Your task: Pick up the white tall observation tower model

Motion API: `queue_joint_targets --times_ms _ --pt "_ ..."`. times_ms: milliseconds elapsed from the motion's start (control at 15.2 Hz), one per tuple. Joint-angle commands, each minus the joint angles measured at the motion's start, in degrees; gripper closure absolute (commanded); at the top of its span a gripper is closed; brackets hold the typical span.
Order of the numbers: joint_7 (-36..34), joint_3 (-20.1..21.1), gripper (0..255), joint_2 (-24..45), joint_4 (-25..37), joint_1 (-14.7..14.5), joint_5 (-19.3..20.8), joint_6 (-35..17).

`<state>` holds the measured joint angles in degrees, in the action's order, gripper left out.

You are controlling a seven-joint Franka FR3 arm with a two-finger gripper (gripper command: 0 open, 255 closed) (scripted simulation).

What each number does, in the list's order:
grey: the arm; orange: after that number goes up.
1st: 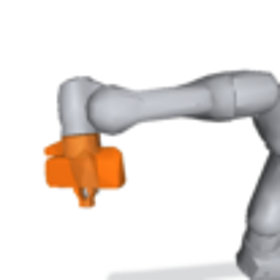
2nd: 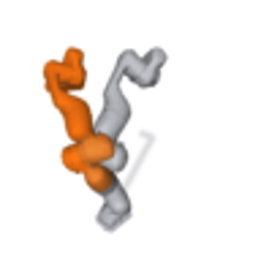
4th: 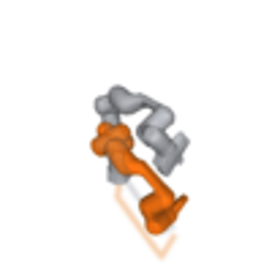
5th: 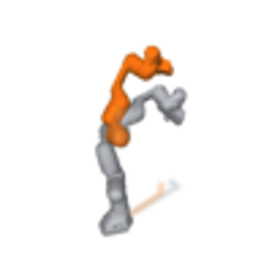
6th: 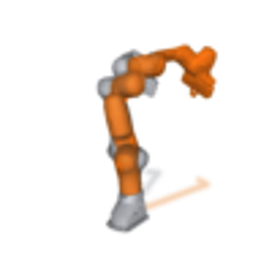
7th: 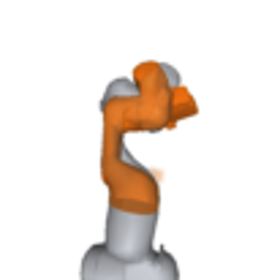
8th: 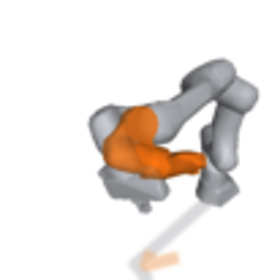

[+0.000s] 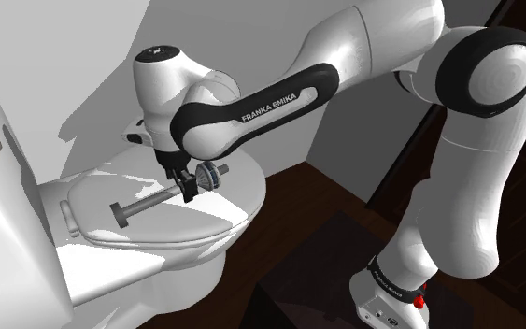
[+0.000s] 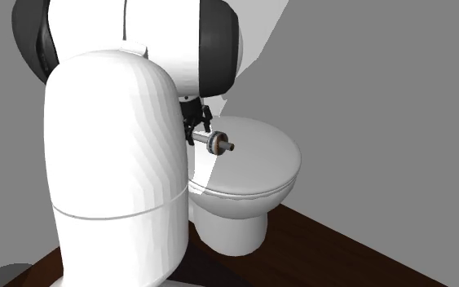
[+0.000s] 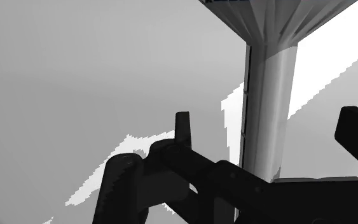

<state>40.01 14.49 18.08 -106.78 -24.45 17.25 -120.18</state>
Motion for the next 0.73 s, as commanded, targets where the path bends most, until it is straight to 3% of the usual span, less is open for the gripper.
queue_joint_targets --times_ms 0,66,660 --pt "-0.12 -0.07 0 0.31 -0.21 0.00 0.16 -0.52" --pt "-0.08 -0.08 255 0.29 -0.24 0.03 0.16 -0.54" --pt "-0.12 -0.07 255 0.31 -0.21 0.00 0.16 -0.52"
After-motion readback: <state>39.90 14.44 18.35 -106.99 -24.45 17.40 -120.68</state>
